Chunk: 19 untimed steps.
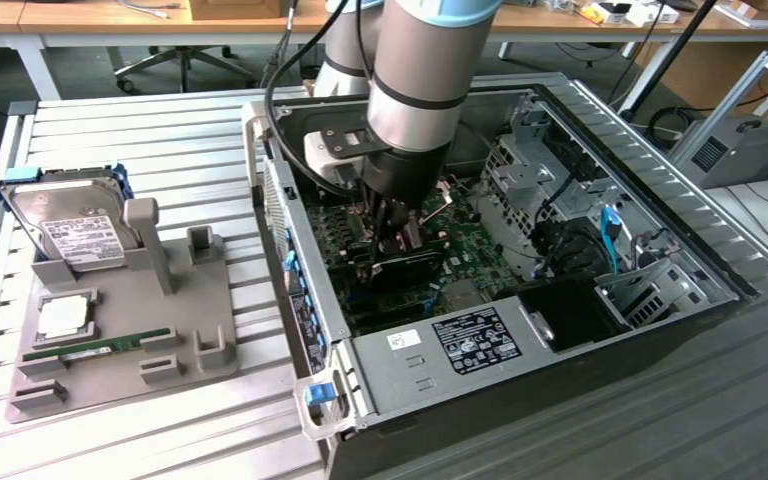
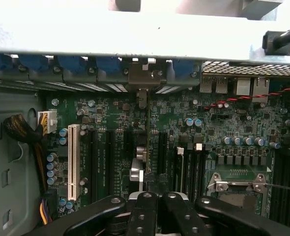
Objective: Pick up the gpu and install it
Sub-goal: 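Press down on the gpu until it lock into place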
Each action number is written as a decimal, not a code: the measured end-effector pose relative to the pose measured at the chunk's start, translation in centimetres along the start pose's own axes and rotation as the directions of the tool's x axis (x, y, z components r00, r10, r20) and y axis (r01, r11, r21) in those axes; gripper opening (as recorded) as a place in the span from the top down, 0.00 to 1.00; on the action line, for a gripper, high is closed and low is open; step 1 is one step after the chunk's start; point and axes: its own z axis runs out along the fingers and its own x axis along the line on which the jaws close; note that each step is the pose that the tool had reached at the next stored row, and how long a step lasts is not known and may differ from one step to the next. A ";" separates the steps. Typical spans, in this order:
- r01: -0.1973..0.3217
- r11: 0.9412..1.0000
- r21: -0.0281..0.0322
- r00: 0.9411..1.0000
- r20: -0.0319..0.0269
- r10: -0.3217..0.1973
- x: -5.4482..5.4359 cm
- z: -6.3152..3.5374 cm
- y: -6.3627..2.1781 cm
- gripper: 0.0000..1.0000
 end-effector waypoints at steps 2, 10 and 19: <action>0.000 1.000 0.000 1.000 0.000 0.000 0.0 0.00 0.03 0.89; 0.000 1.000 0.001 1.000 0.000 0.000 0.0 -0.01 0.11 0.89; 0.000 1.000 0.001 1.000 0.000 0.000 0.0 -0.69 0.10 0.89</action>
